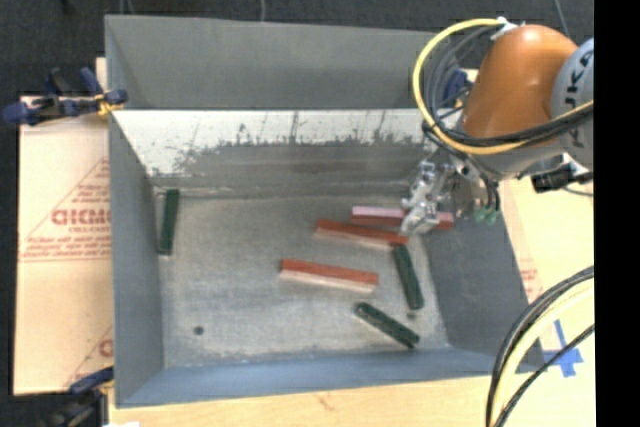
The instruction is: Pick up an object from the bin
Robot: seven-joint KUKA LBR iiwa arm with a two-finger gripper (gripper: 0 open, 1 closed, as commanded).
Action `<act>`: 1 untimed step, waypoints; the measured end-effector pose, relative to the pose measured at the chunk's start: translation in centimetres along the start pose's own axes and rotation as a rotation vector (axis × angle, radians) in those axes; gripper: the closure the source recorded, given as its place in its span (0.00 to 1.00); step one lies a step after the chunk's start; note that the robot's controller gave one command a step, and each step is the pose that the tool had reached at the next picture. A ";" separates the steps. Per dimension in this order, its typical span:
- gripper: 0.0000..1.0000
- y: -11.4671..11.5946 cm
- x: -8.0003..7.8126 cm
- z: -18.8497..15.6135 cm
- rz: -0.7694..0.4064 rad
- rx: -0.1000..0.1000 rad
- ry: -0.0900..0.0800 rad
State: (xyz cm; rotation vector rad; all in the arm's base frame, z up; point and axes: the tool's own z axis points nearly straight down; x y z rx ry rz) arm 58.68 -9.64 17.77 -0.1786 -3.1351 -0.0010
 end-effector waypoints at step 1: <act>1.00 -0.6 0.3 -3.5 -0.067 0.002 -0.007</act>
Offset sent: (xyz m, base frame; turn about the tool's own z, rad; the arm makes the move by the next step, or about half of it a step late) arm -0.0058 -0.0067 0.0806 0.0115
